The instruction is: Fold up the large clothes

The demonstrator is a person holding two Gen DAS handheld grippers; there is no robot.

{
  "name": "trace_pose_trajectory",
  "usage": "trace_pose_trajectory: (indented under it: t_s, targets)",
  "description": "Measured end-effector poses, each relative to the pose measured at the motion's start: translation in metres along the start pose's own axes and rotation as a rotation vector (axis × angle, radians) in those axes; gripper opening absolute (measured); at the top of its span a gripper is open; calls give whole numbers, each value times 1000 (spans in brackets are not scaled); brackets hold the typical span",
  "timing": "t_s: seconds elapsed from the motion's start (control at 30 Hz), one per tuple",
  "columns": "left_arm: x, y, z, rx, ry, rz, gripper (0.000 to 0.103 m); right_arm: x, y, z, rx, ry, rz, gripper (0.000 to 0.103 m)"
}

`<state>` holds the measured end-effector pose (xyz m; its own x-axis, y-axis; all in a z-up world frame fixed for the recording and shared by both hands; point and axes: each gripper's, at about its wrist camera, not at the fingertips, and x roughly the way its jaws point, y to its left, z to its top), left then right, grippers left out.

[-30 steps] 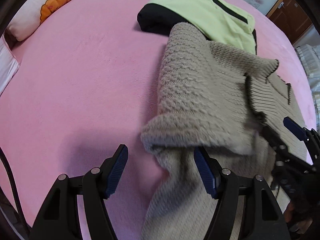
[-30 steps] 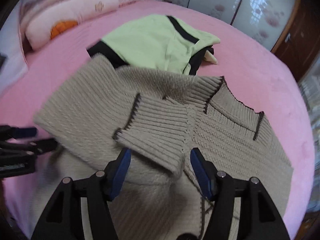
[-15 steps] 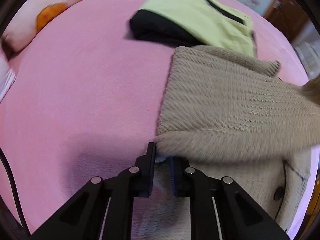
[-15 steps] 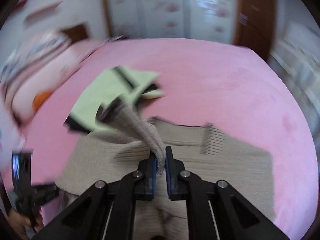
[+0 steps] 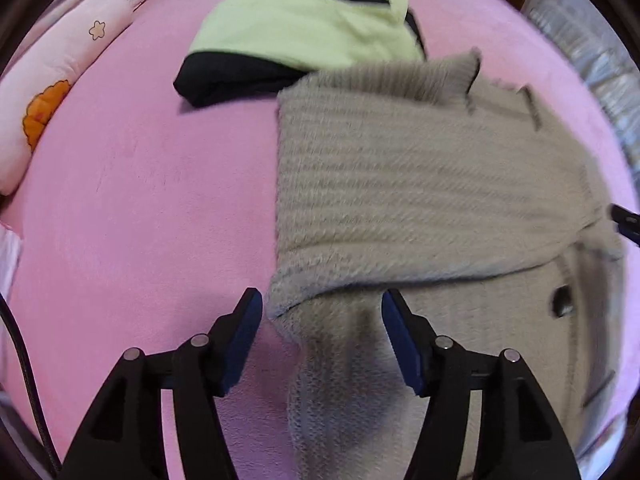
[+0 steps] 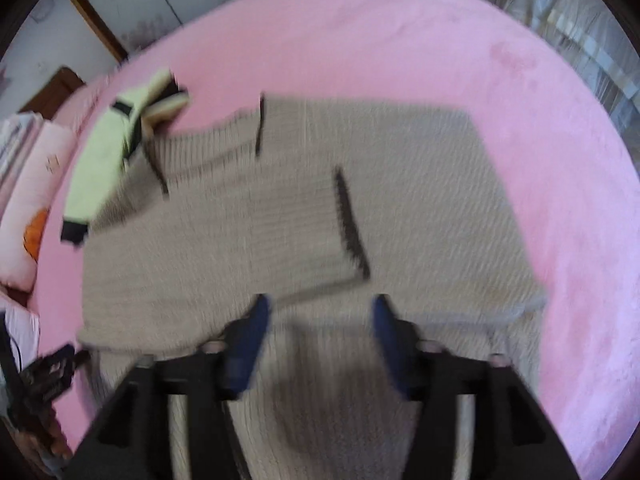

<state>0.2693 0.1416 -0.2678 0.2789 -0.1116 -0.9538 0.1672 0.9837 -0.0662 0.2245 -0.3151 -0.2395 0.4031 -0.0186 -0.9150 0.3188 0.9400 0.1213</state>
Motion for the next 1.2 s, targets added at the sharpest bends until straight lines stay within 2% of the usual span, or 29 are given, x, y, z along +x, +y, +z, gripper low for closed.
trace_pose_trajectory:
  t_s: [0.03,0.1,0.23,0.37,0.4,0.43,0.47,0.5,0.63,0.67,0.73,0.8,0.83,0.9,0.97,1.07,1.13,1.2]
  targets:
    - [-6,5,4,-26,-20,-25,65,5,0,9,-13,-5,1,61]
    - [-9,10,18,-90,-62,-36,79,22,1,26,-40,-4,6,61]
    - [22,15,63,-146,-75,-4,79,57,1,46,-41,52,0,61]
    - [65,19,89,-172,-16,6,79,75,6,52,-59,61,26,60]
    - [79,20,95,-177,12,11,79,77,8,51,-77,58,36,48]
    - [87,22,98,-181,23,10,76,77,14,50,-118,58,38,18]
    - [91,23,101,-189,28,-1,51,76,17,50,-138,55,50,8]
    - [89,22,104,-192,7,-45,18,70,22,51,-153,24,36,8]
    - [73,12,104,-170,-98,36,16,50,33,61,-164,-120,19,8]
    - [75,11,101,-167,-100,50,16,57,33,62,-160,-114,-4,8]
    - [79,8,94,-173,-95,71,17,88,31,62,-140,-9,-50,11]
    - [78,3,97,-172,-85,104,24,90,34,63,-138,-5,-71,14]
    - [76,0,99,-164,-79,126,30,85,36,64,-138,-3,-87,21]
    - [66,-10,101,-130,-69,183,58,67,40,63,-148,-22,-94,35]
    - [49,-19,97,-93,-80,209,71,47,43,58,-180,-60,-93,39]
    - [24,-34,88,-60,-84,209,71,16,42,46,-199,-71,-66,39]
    - [1,-46,78,-57,-84,180,72,-1,44,40,-203,-82,-59,39]
    - [-22,-58,70,-60,-88,158,81,-25,40,29,-200,-90,-45,39]
